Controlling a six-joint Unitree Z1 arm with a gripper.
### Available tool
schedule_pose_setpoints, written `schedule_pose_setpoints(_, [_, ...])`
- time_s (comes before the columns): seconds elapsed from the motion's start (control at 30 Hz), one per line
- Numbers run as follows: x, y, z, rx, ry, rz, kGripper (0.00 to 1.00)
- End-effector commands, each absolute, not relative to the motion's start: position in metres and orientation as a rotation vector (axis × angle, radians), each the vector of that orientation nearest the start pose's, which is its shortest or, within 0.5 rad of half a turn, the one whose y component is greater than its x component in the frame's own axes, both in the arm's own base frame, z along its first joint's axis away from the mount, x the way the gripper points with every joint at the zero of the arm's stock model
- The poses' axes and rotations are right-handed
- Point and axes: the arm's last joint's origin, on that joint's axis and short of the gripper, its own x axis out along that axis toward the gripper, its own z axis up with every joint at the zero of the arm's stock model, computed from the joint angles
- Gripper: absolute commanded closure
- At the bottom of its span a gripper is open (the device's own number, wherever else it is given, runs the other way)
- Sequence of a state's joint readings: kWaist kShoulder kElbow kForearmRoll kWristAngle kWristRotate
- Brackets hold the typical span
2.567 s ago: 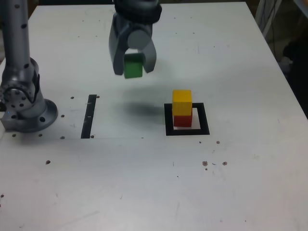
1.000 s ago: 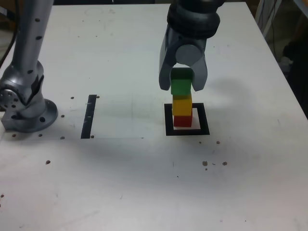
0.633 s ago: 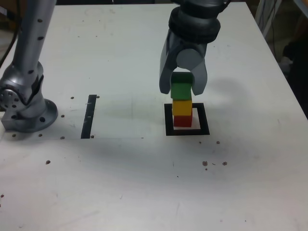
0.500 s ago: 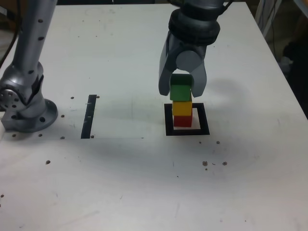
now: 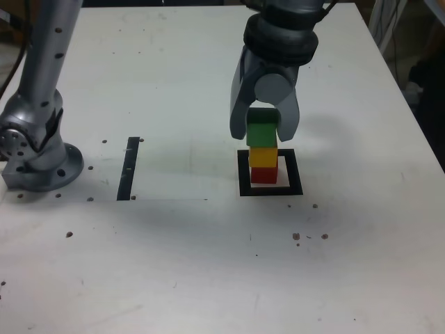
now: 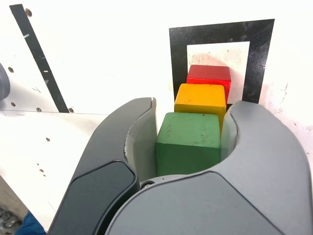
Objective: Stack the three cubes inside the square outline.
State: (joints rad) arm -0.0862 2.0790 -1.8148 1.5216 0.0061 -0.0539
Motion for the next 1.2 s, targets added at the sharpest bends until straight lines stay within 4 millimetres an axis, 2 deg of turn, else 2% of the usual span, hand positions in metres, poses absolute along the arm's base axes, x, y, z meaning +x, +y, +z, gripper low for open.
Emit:
schedule_pose_setpoints(0.0, [0.369,-0.031,0.292,0.041,1.784,-0.012,0.22])
schedule_pose_setpoints(0.1, [0.368,-0.031,0.293,0.041,1.781,-0.011,0.08])
schedule_pose_setpoints(0.17, [0.367,-0.031,0.294,0.042,1.779,-0.009,0.03])
schedule_pose_setpoints(0.37, [0.363,-0.03,0.3,0.042,1.77,0.003,0.01])
schedule_pose_setpoints(0.5, [0.352,-0.028,0.316,0.043,1.745,0.023,0.01])
schedule_pose_setpoints(0.6, [0.336,-0.027,0.335,0.047,1.714,0.039,0.01])
schedule_pose_setpoints(0.73, [0.302,-0.023,0.364,0.051,1.656,0.047,0.01])
schedule_pose_setpoints(0.87, [0.266,-0.019,0.38,0.055,1.625,0.053,0.01])
schedule_pose_setpoints(1.0, [0.243,-0.016,0.377,0.058,1.644,0.059,0.01])
schedule_pose_setpoints(1.17, [0.232,-0.014,0.358,0.068,1.717,0.066,0.01])
